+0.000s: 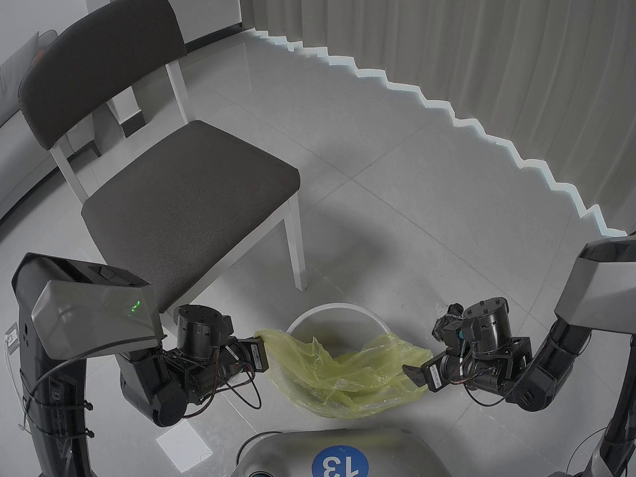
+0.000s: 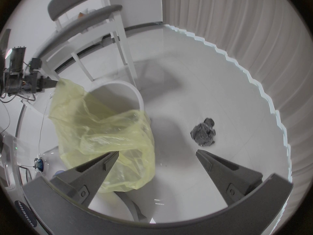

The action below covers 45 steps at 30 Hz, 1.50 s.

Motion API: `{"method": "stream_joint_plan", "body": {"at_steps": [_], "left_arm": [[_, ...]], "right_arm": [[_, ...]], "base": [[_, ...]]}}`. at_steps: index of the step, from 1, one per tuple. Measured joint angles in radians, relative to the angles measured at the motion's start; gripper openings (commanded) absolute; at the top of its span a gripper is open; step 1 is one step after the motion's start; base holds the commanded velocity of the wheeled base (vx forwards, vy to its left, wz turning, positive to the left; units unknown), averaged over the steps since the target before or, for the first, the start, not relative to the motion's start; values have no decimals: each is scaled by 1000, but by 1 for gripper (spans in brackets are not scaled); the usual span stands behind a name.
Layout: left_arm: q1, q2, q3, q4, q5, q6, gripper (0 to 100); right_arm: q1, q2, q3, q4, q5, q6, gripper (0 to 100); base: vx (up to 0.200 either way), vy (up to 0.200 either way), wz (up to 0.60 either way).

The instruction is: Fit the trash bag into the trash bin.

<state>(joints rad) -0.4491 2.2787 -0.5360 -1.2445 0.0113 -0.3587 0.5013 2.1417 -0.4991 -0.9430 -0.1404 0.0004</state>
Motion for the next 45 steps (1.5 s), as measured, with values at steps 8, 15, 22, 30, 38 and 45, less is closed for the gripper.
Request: {"method": "stream_joint_plan", "body": {"at_steps": [8, 15, 22, 30, 38, 45], "left_arm": [[-2, 13, 46, -76, 10, 7, 100], [9, 23, 72, -94, 13, 7, 100], [11, -17, 108, -114, 13, 10, 100], [14, -135, 142, -111, 14, 18, 100], [29, -267, 165, -111, 24, 36, 100], [52, -360, 206, -113, 28, 47, 100]], "right_arm": [[102, -55, -1, 3, -2, -61, 100], [120, -65, -9, 3, 0, -111, 100], [124, -67, -3, 3, 1, -132, 100], [130, -67, 0, 6, 1, -143, 100], [130, -71, 5, 7, -1, -148, 100], [130, -76, 27, 3, -2, -149, 100]], "base": [[0, 0, 0], [0, 0, 0], [0, 0, 0], [0, 0, 0], [0, 0, 0], [0, 0, 0]]}}
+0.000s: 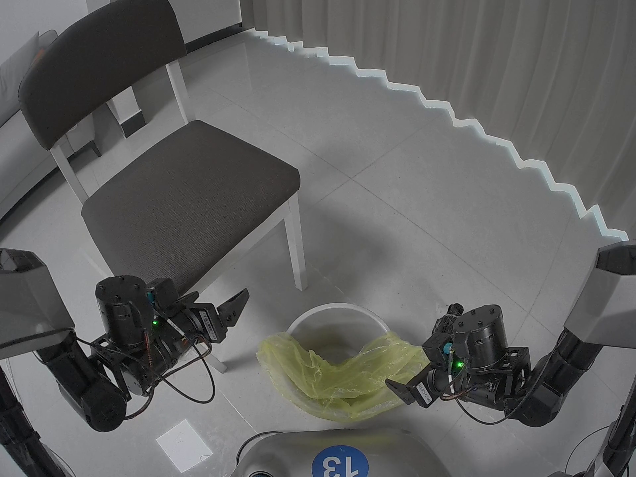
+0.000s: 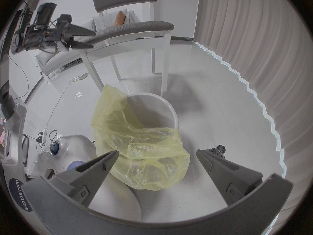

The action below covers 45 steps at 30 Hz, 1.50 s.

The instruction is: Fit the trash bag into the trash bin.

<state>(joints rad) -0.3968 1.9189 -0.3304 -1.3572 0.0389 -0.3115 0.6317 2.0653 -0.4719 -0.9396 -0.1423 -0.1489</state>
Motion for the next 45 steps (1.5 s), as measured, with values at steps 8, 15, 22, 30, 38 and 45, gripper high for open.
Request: {"method": "stream_joint_plan", "body": {"at_steps": [8, 15, 22, 30, 38, 45], "left_arm": [[5, -44, 10, -4, 0, 1, 100], [4, -63, 34, -7, 1, 4, 100], [6, -77, 77, -45, 2, 8, 100], [-1, -74, 100, -64, 1, 5, 100], [-7, -69, 123, -107, -6, 6, 100], [-7, -56, 157, -161, -10, 5, 100]], "right_arm": [[0, -20, 4, 3, 0, -37, 100], [0, -24, -1, 3, 0, -86, 100], [14, -12, -9, 4, 7, -128, 100], [58, 36, -14, -3, 14, -134, 100], [74, 121, -83, -6, 69, -161, 100], [82, 166, -117, -7, 83, -185, 100]], "base": [[0, 0, 0], [0, 0, 0], [0, 0, 0], [0, 0, 0], [0, 0, 0], [0, 0, 0]]}}
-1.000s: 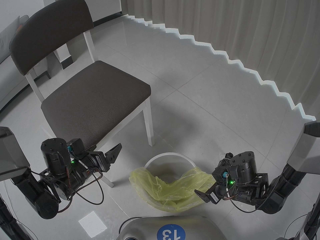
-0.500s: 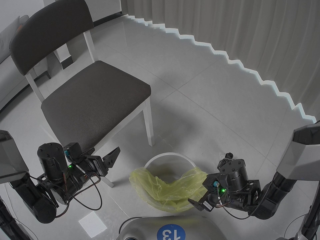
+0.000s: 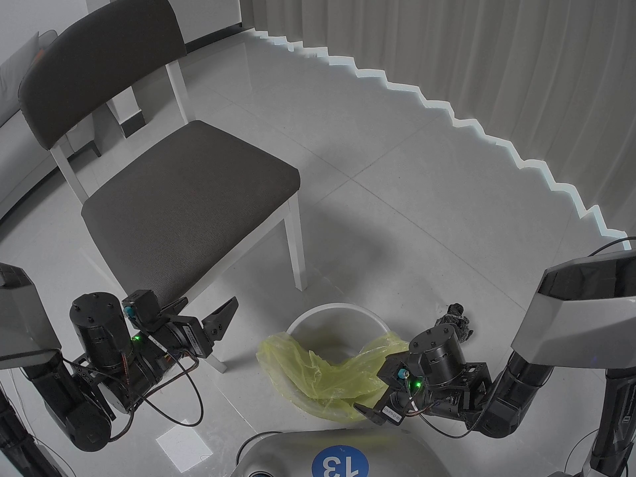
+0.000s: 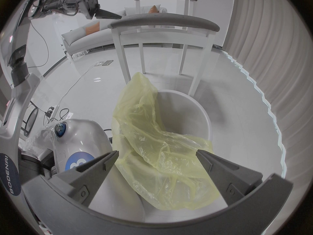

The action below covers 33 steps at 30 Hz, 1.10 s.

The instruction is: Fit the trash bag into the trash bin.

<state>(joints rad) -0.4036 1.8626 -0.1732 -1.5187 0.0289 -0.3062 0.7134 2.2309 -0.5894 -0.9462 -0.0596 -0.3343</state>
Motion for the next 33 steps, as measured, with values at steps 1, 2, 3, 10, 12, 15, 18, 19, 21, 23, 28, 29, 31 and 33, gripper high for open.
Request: {"method": "stream_joint_plan", "body": {"at_steps": [1, 2, 3, 10, 12, 15, 18, 19, 21, 23, 28, 29, 31, 33], "left_arm": [[0, 3, 2, -6, 0, 0, 100], [0, 8, 3, -14, 0, 0, 100], [0, 13, 4, -22, 0, 0, 100], [-10, 41, 23, -35, 0, 0, 100], [-19, 45, 35, -34, 0, 0, 100], [-24, 48, 41, -34, 0, 0, 100], [-26, 46, 42, -34, 0, 0, 100], [-27, 46, 42, -35, 0, 0, 100], [-27, 44, 45, -34, 0, 1, 100], [-27, 43, 45, -34, 0, 0, 100], [-27, 41, 46, -35, 0, 0, 100], [-27, 40, 46, -34, 0, 0, 100], [-27, 40, 46, -34, 0, 0, 100], [-27, 40, 46, -34, 0, 0, 100]], "right_arm": [[0, 3, -1, 0, 0, -2, 100], [1, 6, -3, 0, 0, -3, 100], [1, 10, -4, 0, 0, -4, 100], [-1, 30, -17, 0, 1, -29, 100], [-3, 38, -28, 0, 1, -34, 100], [-3, 53, -50, 1, 2, -44, 100], [-3, 69, -71, 3, 3, -56, 100], [-3, 74, -77, 3, 3, -58, 100], [-3, 84, -87, 5, 3, -59, 100], [-3, 92, -93, 6, 3, -61, 100], [-4, 105, -105, 7, 3, -63, 100], [-5, 106, -105, 8, 3, -67, 100], [-7, 109, -107, 9, 3, -82, 0], [-10, 111, -109, 7, 2, -96, 0]], "base": [[0, 0, 0], [0, 0, 0], [0, 0, 0], [0, 0, 0], [0, 0, 0], [0, 0, 0], [0, 0, 0], [0, 0, 0], [0, 0, 0], [0, 0, 0], [0, 0, 0], [0, 0, 0], [0, 0, 0], [0, 0, 0]]}}
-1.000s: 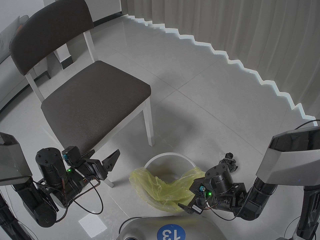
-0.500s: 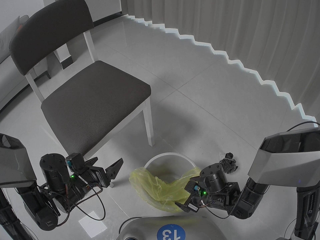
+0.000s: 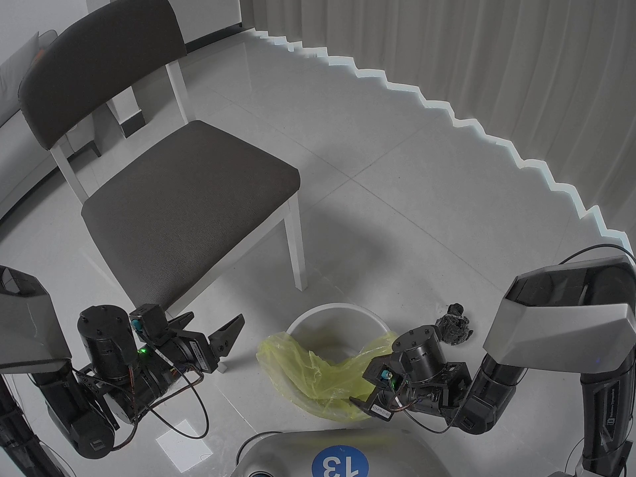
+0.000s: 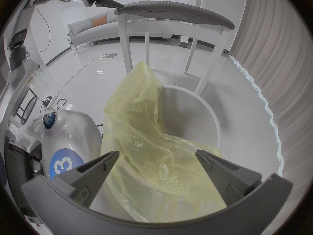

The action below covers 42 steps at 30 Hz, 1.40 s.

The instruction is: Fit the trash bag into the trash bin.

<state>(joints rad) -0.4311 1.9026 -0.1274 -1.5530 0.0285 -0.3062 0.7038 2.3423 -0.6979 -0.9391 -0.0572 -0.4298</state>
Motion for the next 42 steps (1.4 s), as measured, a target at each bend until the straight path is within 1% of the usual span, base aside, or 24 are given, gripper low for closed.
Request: {"method": "stream_joint_plan", "body": {"at_steps": [19, 27, 33, 42], "left_arm": [[0, -1, 2, 0, 5, 0, 100], [0, -7, 1, 0, 5, 0, 100], [1, -14, 1, 0, 5, -1, 100], [1, -17, 4, 0, 7, -1, 100]], "right_arm": [[-9, 4, -19, -1, -1, -1, 0], [-35, -26, -39, 6, -1, -5, 0], [-58, -86, -72, 106, -1, -8, 0], [-73, -135, -141, 133, -1, -8, 0]], "base": [[0, 0, 0], [0, 0, 0], [0, 0, 0], [0, 0, 0]]}}
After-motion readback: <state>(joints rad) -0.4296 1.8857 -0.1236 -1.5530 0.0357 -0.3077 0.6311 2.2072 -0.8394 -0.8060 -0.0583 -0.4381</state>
